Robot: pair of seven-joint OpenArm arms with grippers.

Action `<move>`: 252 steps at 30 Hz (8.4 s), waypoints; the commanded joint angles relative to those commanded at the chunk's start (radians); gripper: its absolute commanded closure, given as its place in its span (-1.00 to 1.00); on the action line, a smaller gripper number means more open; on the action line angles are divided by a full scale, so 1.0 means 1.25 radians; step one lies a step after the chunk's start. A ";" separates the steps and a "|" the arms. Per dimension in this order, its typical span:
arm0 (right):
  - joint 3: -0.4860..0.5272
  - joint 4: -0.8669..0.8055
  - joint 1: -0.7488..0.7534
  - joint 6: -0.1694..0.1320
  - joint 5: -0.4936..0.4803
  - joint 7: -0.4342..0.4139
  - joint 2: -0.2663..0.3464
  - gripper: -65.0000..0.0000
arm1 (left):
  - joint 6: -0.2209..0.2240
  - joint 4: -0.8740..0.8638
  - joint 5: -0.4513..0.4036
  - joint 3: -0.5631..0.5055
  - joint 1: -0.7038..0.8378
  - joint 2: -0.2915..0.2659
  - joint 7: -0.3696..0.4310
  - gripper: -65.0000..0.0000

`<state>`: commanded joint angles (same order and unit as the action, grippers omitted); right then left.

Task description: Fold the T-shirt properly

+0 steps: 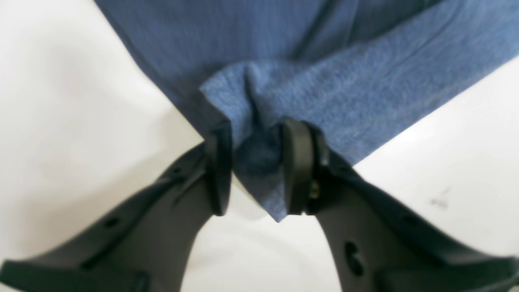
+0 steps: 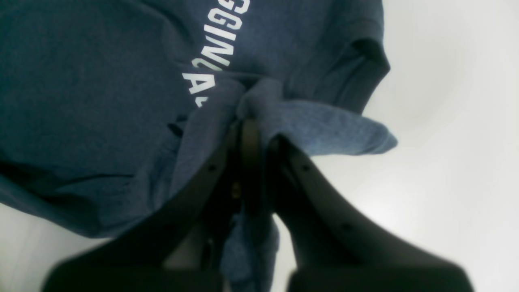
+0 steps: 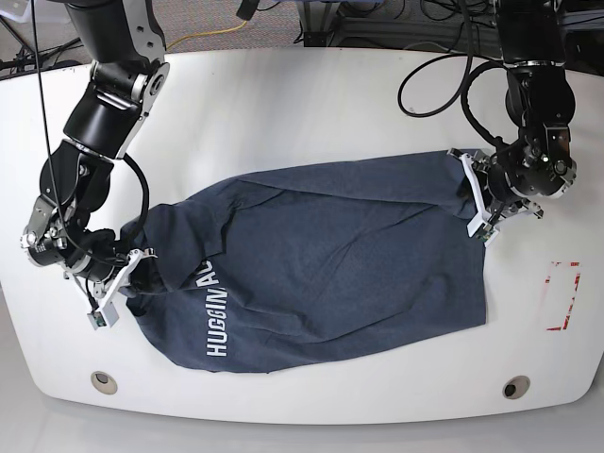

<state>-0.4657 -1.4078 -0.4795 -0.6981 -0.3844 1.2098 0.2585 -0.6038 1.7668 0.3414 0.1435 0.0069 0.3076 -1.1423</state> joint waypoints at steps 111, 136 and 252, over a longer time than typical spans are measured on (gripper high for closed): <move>0.242 -0.048 -0.534 0.000 0.144 0.000 0.048 1.00 | 0.059 0.126 0.044 0.265 -0.586 -0.082 -0.043 1.00; 0.152 -0.320 -0.212 0.000 0.139 0.064 0.028 1.00 | 0.054 0.097 0.053 0.261 -0.593 0.006 -0.069 0.99; 0.419 0.112 -0.661 0.017 0.141 -0.226 0.115 1.00 | 0.103 0.023 -0.150 0.190 -0.869 -0.042 0.069 0.99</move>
<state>0.0575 -1.2681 -1.3055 -0.6774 -0.2079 0.9275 0.4028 -0.4749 1.7960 0.1542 0.3813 -1.0794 0.2555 -1.0564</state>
